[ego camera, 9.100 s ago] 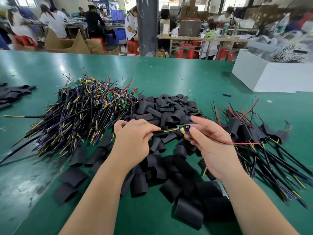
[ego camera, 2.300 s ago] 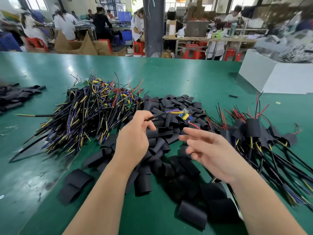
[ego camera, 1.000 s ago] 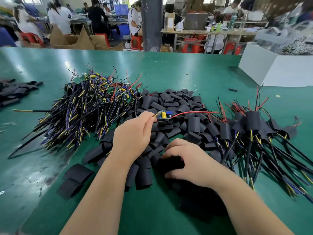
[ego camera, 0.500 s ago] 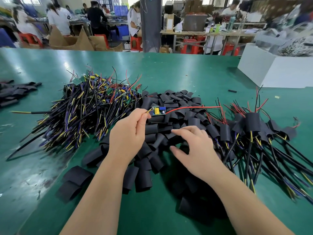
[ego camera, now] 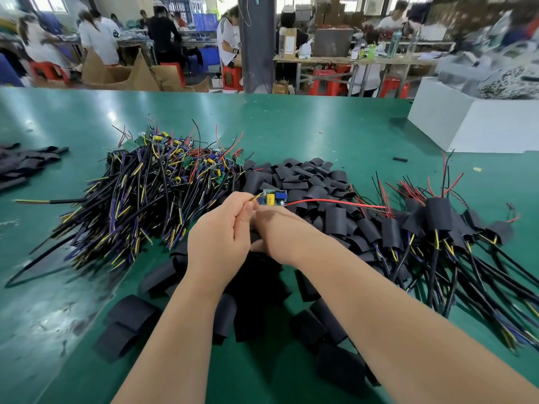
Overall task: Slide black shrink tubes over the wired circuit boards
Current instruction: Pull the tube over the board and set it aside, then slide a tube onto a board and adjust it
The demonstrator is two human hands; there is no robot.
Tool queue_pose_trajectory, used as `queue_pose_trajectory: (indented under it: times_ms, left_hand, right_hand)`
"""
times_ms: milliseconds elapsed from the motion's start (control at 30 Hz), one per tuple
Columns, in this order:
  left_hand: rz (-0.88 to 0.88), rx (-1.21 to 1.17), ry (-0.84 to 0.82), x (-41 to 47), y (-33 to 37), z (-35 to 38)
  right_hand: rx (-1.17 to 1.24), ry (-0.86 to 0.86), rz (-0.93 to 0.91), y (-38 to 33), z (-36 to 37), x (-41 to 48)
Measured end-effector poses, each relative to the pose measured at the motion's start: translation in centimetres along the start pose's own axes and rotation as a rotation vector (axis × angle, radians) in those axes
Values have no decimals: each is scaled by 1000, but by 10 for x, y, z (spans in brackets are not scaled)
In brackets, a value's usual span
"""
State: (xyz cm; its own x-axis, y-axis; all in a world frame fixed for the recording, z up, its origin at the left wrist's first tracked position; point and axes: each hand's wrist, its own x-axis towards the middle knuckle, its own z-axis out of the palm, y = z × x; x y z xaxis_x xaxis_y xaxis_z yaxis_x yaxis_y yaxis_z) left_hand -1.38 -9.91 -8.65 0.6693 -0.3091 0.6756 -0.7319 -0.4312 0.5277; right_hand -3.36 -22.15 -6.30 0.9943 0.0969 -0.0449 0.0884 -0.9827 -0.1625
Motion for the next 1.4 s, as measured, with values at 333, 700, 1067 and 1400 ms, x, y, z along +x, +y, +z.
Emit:
queue_pose_trajectory:
  times_ms: [333, 700, 1067, 1400]
  left_hand:
    - [-1, -16, 46, 1, -1, -2]
    - [13, -78, 104, 1, -3, 0]
    - [21, -92, 93, 0, -3, 2]
    - [18, -87, 53, -1, 1, 2]
  right_hand:
    - [294, 410, 43, 23, -8, -49]
    - [1878, 886, 274, 86, 7, -116]
    - [2357, 1035, 174, 77, -9, -122]
    - [2330, 851, 70, 63, -3, -118]
